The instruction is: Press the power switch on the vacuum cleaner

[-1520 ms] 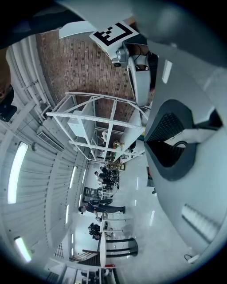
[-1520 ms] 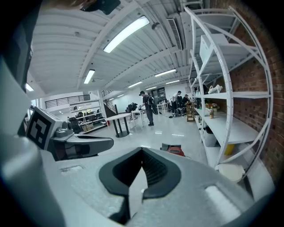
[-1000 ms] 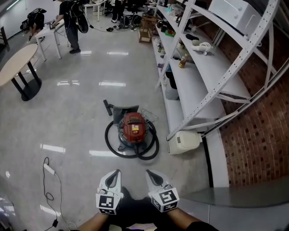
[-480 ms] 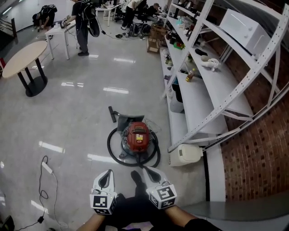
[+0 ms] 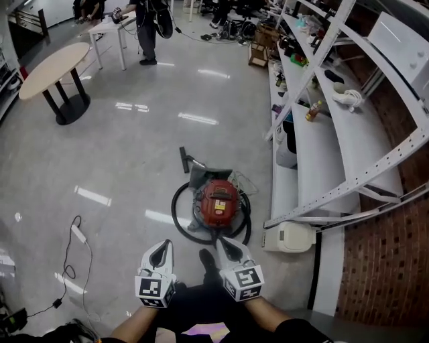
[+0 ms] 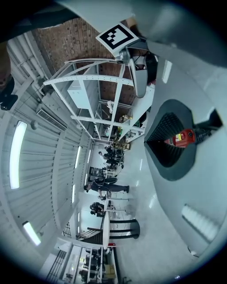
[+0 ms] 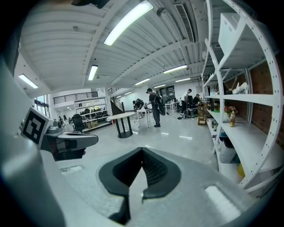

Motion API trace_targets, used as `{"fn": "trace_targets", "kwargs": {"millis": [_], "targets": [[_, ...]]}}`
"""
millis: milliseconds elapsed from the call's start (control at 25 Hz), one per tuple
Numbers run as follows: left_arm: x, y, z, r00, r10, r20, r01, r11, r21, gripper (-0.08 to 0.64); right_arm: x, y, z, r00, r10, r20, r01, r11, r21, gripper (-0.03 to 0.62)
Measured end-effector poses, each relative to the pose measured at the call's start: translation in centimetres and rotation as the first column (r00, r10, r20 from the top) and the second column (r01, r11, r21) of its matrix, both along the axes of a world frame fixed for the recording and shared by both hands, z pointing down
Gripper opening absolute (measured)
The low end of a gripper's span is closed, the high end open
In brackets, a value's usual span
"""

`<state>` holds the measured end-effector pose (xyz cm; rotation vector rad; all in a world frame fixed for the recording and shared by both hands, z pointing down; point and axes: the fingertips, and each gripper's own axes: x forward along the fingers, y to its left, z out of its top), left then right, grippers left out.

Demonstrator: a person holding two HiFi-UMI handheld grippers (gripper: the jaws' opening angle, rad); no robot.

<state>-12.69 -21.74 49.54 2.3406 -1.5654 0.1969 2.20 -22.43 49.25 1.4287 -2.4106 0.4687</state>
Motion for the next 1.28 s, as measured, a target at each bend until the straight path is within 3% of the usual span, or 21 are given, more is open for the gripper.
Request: {"fn": "trace_targets", "kwargs": {"millis": [400,880,1280], "targets": [[7.5,-11.1,4.9,0.997,0.038,0.073,-0.030,0.993,-0.113,0.017,5.1,-10.3,8.0,0.999,-0.020,-0.037,0.014,0.988,-0.154,-0.008],[11.9,-17.9,15.5,0.995,0.033,0.089,-0.006,0.959,-0.284,0.017,8.0,-16.6,22.1,0.986,-0.099,-0.137,0.044,0.933,-0.358,-0.008],[12.2,-17.5,26.6,0.989,0.064,0.133,0.001,0.898,-0.441,0.015,8.4,-18.0,34.3,0.973,-0.137,-0.186,0.029,0.870,-0.491,-0.008]]}}
